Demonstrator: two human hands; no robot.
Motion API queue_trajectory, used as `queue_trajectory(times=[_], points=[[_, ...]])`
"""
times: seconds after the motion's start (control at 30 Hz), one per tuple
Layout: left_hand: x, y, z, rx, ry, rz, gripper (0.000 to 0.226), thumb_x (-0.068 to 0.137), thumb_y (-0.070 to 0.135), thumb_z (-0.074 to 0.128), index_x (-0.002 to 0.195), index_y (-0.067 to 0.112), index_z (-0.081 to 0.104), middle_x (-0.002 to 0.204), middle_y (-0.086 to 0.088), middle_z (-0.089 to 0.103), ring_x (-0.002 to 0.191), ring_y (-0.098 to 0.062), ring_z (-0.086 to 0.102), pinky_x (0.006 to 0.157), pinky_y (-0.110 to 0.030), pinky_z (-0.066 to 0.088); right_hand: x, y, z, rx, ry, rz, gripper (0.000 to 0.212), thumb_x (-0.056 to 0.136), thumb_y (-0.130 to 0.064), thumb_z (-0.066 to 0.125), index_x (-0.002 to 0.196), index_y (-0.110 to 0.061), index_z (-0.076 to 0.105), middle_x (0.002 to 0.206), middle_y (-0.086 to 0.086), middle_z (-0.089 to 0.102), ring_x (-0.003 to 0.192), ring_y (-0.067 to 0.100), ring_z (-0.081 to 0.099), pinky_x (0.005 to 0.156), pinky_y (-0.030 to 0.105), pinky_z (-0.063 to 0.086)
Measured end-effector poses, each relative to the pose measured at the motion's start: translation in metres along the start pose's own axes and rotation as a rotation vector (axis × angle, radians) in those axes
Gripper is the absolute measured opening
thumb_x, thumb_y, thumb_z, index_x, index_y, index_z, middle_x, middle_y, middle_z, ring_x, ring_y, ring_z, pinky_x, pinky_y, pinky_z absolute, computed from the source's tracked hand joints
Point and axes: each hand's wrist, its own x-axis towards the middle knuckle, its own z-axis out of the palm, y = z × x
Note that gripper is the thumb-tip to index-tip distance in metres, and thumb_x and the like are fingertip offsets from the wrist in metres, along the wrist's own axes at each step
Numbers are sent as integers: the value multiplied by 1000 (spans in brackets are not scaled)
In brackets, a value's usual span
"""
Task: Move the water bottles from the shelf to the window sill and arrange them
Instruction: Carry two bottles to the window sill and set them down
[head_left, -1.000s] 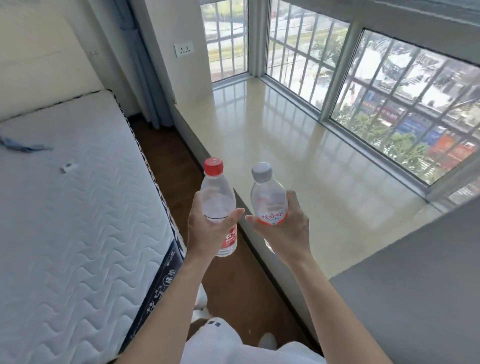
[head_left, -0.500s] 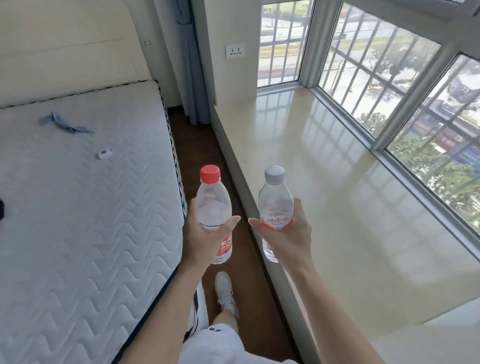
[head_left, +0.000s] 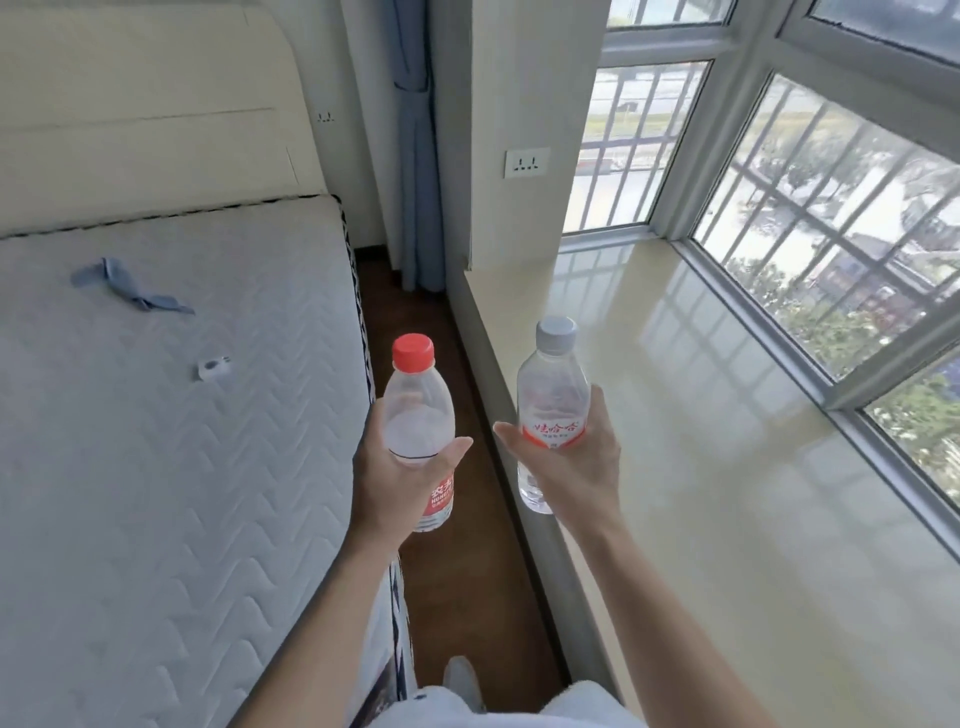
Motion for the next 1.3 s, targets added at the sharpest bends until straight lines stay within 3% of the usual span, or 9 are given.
queue_trajectory(times=[0.1, 0.27, 0.4, 0.67, 0.77, 0.93, 1.03, 1.13, 1.3], points=[[40, -8, 2, -5, 5, -21, 71, 68, 28, 87, 121, 39, 41, 106, 35, 44, 100, 28, 44, 72, 9, 32, 34, -2, 23, -6, -6, -2, 55, 64, -32, 92, 102, -28, 53, 87, -14, 64, 79, 3, 65, 69, 21, 54], [102, -26, 7, -20, 9, -59, 67, 67, 23, 89, 110, 44, 42, 102, 30, 49, 98, 26, 46, 70, 9, 34, 91, 2, 60, 2, -25, 9, 54, 64, -31, 92, 101, -30, 53, 86, -14, 64, 80, 1, 65, 64, 11, 50], [157, -43, 11, -17, 17, -95, 65, 60, 44, 83, 110, 49, 42, 103, 31, 51, 100, 22, 48, 72, 4, 35, 140, 5, 92, 9, -44, 18, 52, 64, -28, 93, 99, -28, 54, 85, -12, 64, 78, -1, 64, 63, 10, 48], [300, -72, 42, 23, 36, -90, 63, 63, 47, 82, 110, 52, 41, 105, 31, 51, 104, 19, 48, 70, 5, 37, 283, 3, 156, 22, -71, -12, 57, 63, -28, 93, 105, -30, 55, 92, -13, 65, 84, -3, 63, 67, 12, 50], [364, -78, 61, 27, 28, -85, 67, 67, 35, 88, 116, 45, 43, 107, 30, 51, 103, 21, 48, 71, 7, 37, 346, -2, 177, 34, -76, -45, 59, 63, -27, 93, 106, -38, 53, 95, -15, 64, 89, -4, 63, 70, 9, 50], [460, -77, 93, -1, 15, -112, 73, 68, 32, 87, 127, 36, 44, 107, 30, 50, 101, 17, 51, 75, 1, 38, 440, -11, 200, 58, -77, -67, 63, 64, -28, 93, 114, -32, 55, 99, -16, 67, 93, -1, 65, 74, 11, 52], [496, -76, 112, 2, -16, -94, 71, 65, 43, 86, 121, 43, 43, 106, 29, 51, 102, 15, 51, 73, -1, 39, 476, -12, 206, 74, -70, -64, 63, 64, -27, 93, 115, -30, 56, 99, -17, 67, 94, -2, 65, 73, 9, 51], [525, -76, 132, -1, -60, -59, 65, 63, 43, 85, 111, 51, 43, 102, 36, 54, 103, 19, 50, 73, 1, 41, 505, -9, 207, 76, -63, -37, 67, 63, -30, 93, 118, -28, 56, 101, -14, 67, 95, 4, 66, 77, 18, 55], [571, -73, 175, -82, -218, -38, 63, 64, 47, 84, 113, 47, 45, 103, 45, 53, 104, 15, 53, 77, -1, 44, 546, 0, 194, 92, 27, 22, 64, 63, -24, 94, 115, -25, 56, 96, -14, 67, 91, 5, 67, 73, 17, 54]])
